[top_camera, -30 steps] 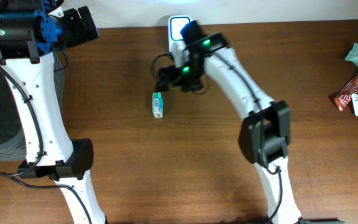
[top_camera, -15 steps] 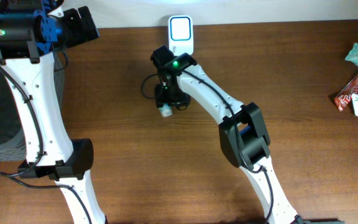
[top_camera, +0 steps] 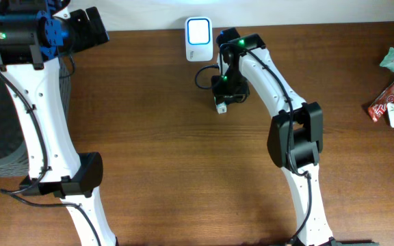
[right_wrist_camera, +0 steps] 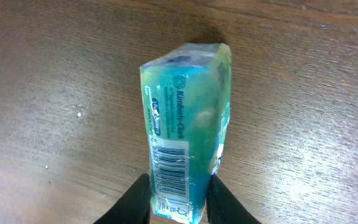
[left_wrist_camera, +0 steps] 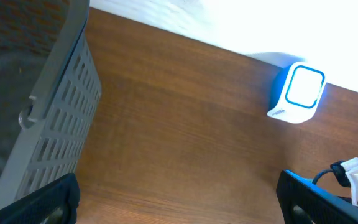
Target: Scan the item barcode
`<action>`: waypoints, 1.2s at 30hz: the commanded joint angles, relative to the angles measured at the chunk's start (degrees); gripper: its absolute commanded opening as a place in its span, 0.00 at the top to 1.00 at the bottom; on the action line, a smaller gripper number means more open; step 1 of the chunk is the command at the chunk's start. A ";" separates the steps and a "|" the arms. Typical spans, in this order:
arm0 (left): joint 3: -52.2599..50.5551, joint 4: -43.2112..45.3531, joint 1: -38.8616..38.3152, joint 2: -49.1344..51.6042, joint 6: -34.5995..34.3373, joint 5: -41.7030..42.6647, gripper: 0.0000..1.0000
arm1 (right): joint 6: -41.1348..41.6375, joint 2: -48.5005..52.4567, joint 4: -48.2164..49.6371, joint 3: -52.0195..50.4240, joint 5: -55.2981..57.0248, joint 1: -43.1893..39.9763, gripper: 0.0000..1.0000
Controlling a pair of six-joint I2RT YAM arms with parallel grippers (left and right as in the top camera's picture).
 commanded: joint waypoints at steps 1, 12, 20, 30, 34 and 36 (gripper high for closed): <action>0.28 -0.04 0.26 0.35 0.26 -0.42 0.01 | -3.34 -1.60 -0.42 0.09 -2.80 -0.72 0.84; 0.28 -0.04 0.26 0.35 0.26 -0.42 0.01 | -4.17 -1.44 -0.76 -6.32 -18.84 -11.47 0.96; 0.28 -0.02 0.26 0.35 0.26 -0.42 0.01 | -7.43 -1.64 1.40 -3.78 -20.26 -5.49 0.66; 0.28 -0.02 0.26 0.35 0.26 -0.42 0.01 | 4.66 -0.61 5.99 4.17 32.35 14.47 0.35; 0.28 -0.04 0.26 0.35 0.26 -0.42 0.01 | 4.66 -0.55 13.94 -4.72 33.66 16.87 0.38; 0.28 -0.02 0.26 0.35 0.28 -0.42 0.01 | 4.70 -0.55 17.22 -8.37 34.47 17.40 0.43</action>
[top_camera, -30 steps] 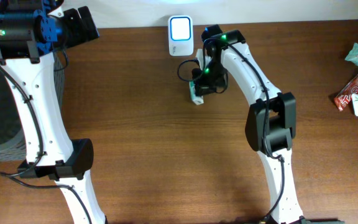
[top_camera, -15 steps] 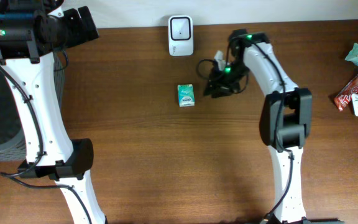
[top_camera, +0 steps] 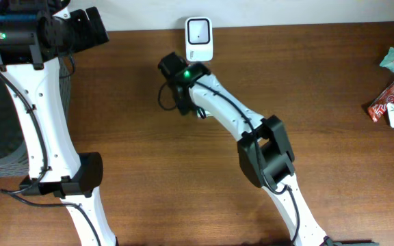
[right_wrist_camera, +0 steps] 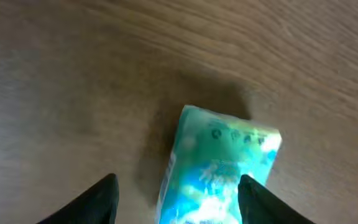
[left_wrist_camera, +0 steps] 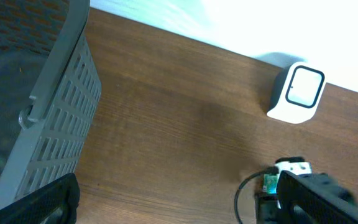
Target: Scan the item barcode
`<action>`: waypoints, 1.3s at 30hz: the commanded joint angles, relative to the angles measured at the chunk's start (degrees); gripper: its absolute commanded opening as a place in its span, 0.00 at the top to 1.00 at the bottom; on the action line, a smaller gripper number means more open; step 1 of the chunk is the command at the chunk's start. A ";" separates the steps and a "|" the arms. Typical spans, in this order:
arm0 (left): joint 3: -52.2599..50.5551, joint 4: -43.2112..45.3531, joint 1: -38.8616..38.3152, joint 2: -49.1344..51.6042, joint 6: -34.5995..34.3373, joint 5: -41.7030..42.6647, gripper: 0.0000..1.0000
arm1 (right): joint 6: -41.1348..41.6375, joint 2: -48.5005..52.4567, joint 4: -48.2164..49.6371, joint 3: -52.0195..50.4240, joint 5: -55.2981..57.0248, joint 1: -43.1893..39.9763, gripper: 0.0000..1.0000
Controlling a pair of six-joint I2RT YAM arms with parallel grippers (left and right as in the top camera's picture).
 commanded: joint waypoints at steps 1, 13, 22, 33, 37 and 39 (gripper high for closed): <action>0.28 -0.07 0.26 0.35 0.26 -0.42 0.01 | 2.32 0.09 2.99 -4.61 7.19 0.31 0.45; 0.28 -0.07 0.26 0.35 0.26 -0.42 0.01 | 2.67 -3.41 -4.85 3.96 -8.04 -2.10 0.96; 0.28 -0.07 0.26 0.35 0.28 -0.42 0.01 | 2.05 -1.88 -2.36 -8.20 -59.71 -18.58 0.96; 0.28 -0.04 0.26 0.35 0.26 -0.42 0.01 | -11.02 -5.03 -13.68 -3.04 -36.89 -25.14 0.33; 0.28 -0.04 0.26 0.35 0.28 -0.42 0.01 | -13.44 -2.60 -12.20 -3.30 -40.50 -23.45 0.40; 0.28 -0.07 0.26 0.35 0.28 -0.42 0.01 | -16.52 -1.46 -11.47 -3.67 -46.66 -23.32 0.41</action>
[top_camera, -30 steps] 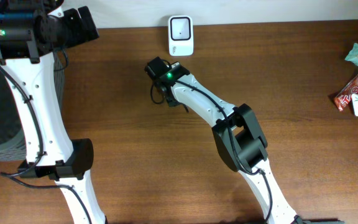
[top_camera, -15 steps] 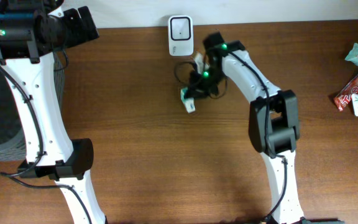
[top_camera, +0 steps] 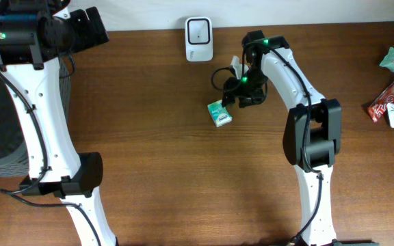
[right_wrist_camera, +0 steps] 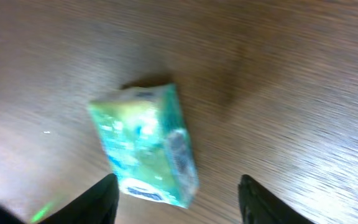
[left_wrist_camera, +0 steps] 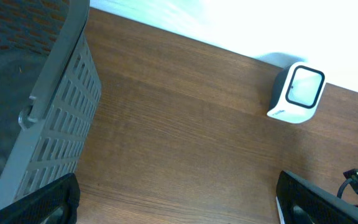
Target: Scan the item barcode
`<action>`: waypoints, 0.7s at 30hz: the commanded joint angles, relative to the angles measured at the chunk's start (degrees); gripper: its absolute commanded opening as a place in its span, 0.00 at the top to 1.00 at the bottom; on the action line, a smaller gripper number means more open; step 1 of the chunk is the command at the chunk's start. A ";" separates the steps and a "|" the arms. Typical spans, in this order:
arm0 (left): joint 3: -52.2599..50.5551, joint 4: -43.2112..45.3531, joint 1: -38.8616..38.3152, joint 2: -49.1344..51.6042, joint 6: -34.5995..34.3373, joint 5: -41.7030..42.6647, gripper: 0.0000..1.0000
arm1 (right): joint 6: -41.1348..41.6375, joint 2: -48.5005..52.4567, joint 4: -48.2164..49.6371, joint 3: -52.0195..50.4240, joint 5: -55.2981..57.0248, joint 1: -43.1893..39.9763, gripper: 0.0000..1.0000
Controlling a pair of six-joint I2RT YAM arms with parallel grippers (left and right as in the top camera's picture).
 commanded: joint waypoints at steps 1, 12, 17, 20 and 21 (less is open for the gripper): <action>0.28 -0.04 0.26 0.35 0.26 -0.42 0.01 | -4.81 1.90 0.83 0.15 -8.74 0.55 0.41; 0.28 -0.02 0.26 0.35 0.28 -0.42 0.01 | 3.02 -1.42 -1.77 2.25 9.14 2.80 0.52; 0.28 -0.02 0.26 0.35 0.28 -0.42 0.01 | 4.96 -4.28 -3.52 4.70 23.71 10.43 0.46; 0.28 -0.04 0.26 0.35 0.26 -0.42 0.01 | 11.15 -2.71 -3.19 4.44 38.42 17.27 0.46; 0.28 -0.04 0.26 0.35 0.26 -0.42 0.01 | 12.39 -2.47 -2.95 4.44 40.26 18.51 0.46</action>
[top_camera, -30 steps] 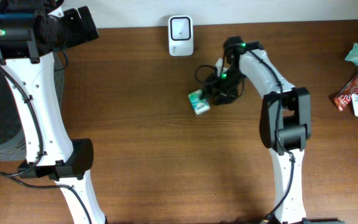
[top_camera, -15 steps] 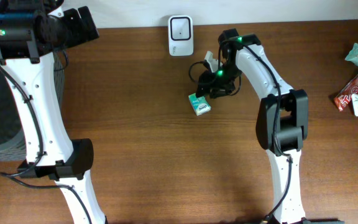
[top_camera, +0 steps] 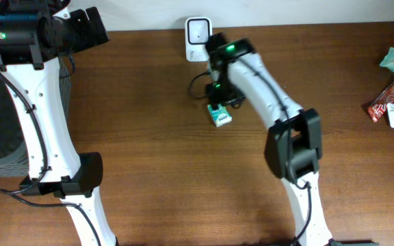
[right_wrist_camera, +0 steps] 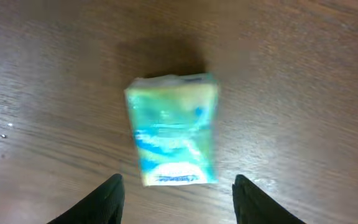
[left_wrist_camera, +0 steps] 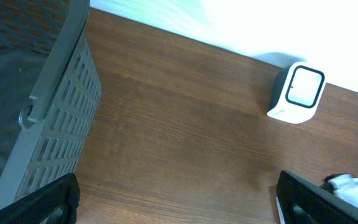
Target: Scan the item barcode
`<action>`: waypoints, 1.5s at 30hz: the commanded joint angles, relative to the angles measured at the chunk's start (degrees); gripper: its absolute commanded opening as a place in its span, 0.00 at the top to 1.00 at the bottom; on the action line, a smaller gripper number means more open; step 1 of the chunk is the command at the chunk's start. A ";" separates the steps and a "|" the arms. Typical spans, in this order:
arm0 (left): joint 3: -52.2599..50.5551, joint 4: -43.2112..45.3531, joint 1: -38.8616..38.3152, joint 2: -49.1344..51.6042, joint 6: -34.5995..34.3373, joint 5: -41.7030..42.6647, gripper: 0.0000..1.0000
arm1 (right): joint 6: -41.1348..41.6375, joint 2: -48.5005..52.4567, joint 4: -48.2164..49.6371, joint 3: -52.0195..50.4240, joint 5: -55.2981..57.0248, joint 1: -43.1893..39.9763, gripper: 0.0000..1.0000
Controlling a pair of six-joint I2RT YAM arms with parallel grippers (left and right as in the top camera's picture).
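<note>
A green and blue tissue pack (top_camera: 218,115) lies flat on the brown table, a short way in front of the white barcode scanner (top_camera: 198,31). My right gripper (top_camera: 217,96) hovers just over the pack's far end. In the right wrist view the pack (right_wrist_camera: 173,129) lies ahead of my open right gripper (right_wrist_camera: 180,204), touching neither finger; no barcode shows on its upper face. My left gripper (left_wrist_camera: 179,202) is open and empty at the far left, high over the table, with the scanner (left_wrist_camera: 299,93) in its view.
A grey slatted basket (left_wrist_camera: 48,106) stands at the table's left edge, also seen as the basket from overhead. Three wrapped snacks (top_camera: 392,92) lie at the far right edge. A white wall runs behind the scanner.
My right gripper was to the right of the pack; now it is over the pack's far end, still open. The pack lies in the same spot. The left arm has not moved.
First my right gripper was shut on the pack just in front of the lit scanner, barcode showing. Then its jaws were open with the pack lying below them. Later the pack lay on the table with the gripper to its right, and now the gripper hovers above it.
</note>
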 commanded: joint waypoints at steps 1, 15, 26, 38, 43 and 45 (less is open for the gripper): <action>0.28 -0.02 0.26 0.35 0.28 -0.44 0.01 | 7.56 0.70 0.81 0.57 16.76 5.92 0.46; 0.28 -0.04 0.26 0.35 0.28 -0.44 0.01 | 11.04 2.80 11.80 -12.04 23.67 9.81 0.75; 0.28 -0.02 0.26 0.35 0.31 -0.44 0.01 | 4.00 1.46 2.67 5.90 -12.59 2.86 0.96; 0.28 -0.02 0.35 0.35 0.31 -0.44 0.01 | -0.76 1.95 8.02 -13.86 -42.53 -15.26 0.91; 0.28 -0.04 0.37 0.35 0.31 -0.44 0.01 | 1.11 0.74 4.66 -12.37 -30.86 -21.40 0.66; 0.28 -0.02 0.37 0.35 0.31 -0.44 0.01 | 0.61 -0.83 2.49 -10.54 -29.70 -22.82 0.62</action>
